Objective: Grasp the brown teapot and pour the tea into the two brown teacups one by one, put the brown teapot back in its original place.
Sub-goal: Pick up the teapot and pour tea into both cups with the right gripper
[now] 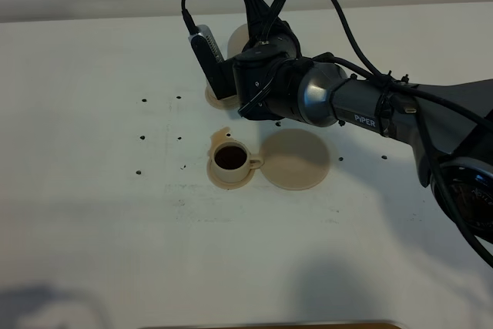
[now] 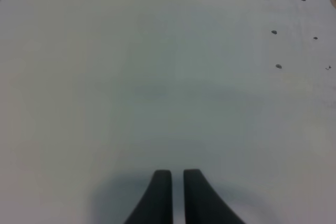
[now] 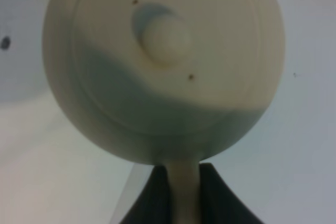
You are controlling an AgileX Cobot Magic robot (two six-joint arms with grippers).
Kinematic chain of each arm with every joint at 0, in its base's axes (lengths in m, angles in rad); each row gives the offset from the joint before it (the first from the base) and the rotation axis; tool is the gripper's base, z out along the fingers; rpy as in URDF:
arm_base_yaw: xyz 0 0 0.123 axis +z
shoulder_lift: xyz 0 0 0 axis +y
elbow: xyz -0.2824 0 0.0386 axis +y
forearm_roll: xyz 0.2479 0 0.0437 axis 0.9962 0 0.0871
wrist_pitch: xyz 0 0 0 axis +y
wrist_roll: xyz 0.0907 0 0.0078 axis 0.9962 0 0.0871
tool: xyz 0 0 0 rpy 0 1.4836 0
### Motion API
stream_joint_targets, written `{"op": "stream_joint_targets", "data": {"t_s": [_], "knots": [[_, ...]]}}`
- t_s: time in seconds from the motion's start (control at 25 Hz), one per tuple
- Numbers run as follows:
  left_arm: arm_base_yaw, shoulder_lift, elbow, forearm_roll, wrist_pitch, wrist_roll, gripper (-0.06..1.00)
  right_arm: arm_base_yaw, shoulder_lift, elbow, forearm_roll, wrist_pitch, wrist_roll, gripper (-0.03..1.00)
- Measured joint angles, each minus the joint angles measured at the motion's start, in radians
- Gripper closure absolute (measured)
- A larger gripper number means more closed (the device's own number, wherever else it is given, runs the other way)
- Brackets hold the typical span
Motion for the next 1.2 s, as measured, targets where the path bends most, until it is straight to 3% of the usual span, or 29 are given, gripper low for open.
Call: {"op": "stream_joint_targets", "data": {"t_s": [1.2], "knots": [[0.000, 0.000, 0.000, 0.000, 0.000, 0.001, 0.83, 0.000, 0.000, 0.000, -0.026, 0.001, -0.038, 0.89]]}}
